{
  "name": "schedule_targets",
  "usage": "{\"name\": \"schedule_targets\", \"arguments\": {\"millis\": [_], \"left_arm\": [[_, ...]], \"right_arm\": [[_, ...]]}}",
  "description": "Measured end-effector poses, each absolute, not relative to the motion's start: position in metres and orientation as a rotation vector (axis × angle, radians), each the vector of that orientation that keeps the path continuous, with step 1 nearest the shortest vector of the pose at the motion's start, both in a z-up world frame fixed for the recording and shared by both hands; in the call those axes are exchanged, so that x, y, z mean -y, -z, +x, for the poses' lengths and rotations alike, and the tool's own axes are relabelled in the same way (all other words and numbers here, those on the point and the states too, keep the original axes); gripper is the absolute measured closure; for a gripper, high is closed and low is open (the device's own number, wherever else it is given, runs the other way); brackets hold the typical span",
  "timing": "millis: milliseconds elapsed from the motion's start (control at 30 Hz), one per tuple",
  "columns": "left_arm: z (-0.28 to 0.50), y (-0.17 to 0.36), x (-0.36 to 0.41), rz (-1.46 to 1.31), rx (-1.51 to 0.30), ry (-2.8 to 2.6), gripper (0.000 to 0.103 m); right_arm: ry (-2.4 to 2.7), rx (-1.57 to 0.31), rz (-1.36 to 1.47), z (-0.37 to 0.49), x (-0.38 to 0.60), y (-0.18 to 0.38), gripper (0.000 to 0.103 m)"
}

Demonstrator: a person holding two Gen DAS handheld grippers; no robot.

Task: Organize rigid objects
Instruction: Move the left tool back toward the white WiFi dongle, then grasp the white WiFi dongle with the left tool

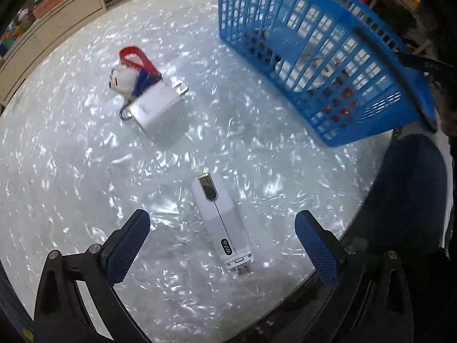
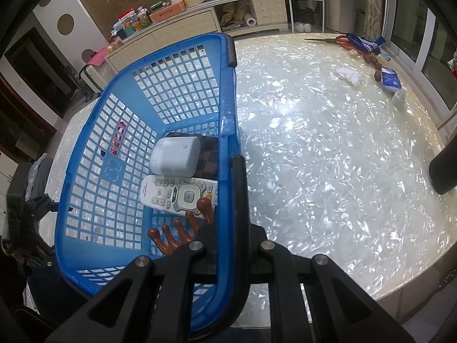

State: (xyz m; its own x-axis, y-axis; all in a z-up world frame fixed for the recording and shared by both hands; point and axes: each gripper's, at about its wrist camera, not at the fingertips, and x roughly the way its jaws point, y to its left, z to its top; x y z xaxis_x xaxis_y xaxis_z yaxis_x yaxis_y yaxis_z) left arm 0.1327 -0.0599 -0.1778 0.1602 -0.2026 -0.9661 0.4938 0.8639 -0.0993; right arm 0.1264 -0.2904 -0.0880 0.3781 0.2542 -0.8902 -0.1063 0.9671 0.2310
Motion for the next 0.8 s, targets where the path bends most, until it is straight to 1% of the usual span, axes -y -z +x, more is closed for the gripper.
{"name": "schedule_targets", "arguments": {"millis": [200, 267, 333, 400, 433, 467, 500, 633, 667, 733, 800], "left_arm": [[0.132, 0.202, 0.060, 0.252, -1.339, 0.455, 0.007], [0.133, 0.207, 0.059, 0.244, -1.351, 0.448, 0.011], [0.133, 0.209, 0.059, 0.243, -1.345, 0.437, 0.013], [0.134, 0.209, 0.059, 0.233, -1.329, 0.431, 0.021], [0.136, 0.207, 0.058, 0.219, -1.318, 0.417, 0.031], [0.138, 0.204, 0.056, 0.212, -1.318, 0.403, 0.036], [0.140, 0.203, 0.055, 0.209, -1.320, 0.394, 0.037], [0.137, 0.202, 0.057, 0.242, -1.310, 0.393, 0.050], [0.135, 0.202, 0.058, 0.244, -1.306, 0.402, 0.057], [0.128, 0.200, 0.061, 0.254, -1.299, 0.410, 0.064], [0.123, 0.201, 0.064, 0.258, -1.282, 0.398, 0.064]], "right_arm": [[-0.229, -1.163, 0.141, 0.127, 0.290, 0.088, 0.094], [-0.229, -1.163, 0.140, 0.127, 0.291, 0.088, 0.094], [-0.227, -1.163, 0.143, 0.127, 0.291, 0.089, 0.094], [-0.227, -1.162, 0.143, 0.127, 0.290, 0.089, 0.094], [-0.227, -1.163, 0.142, 0.127, 0.291, 0.089, 0.094], [-0.228, -1.164, 0.140, 0.127, 0.291, 0.089, 0.094], [-0.228, -1.163, 0.141, 0.126, 0.290, 0.089, 0.094], [-0.225, -1.163, 0.139, 0.127, 0.290, 0.089, 0.094], [-0.224, -1.163, 0.138, 0.127, 0.290, 0.089, 0.094], [-0.223, -1.165, 0.133, 0.127, 0.289, 0.089, 0.094], [-0.221, -1.166, 0.135, 0.128, 0.289, 0.090, 0.094]]}}
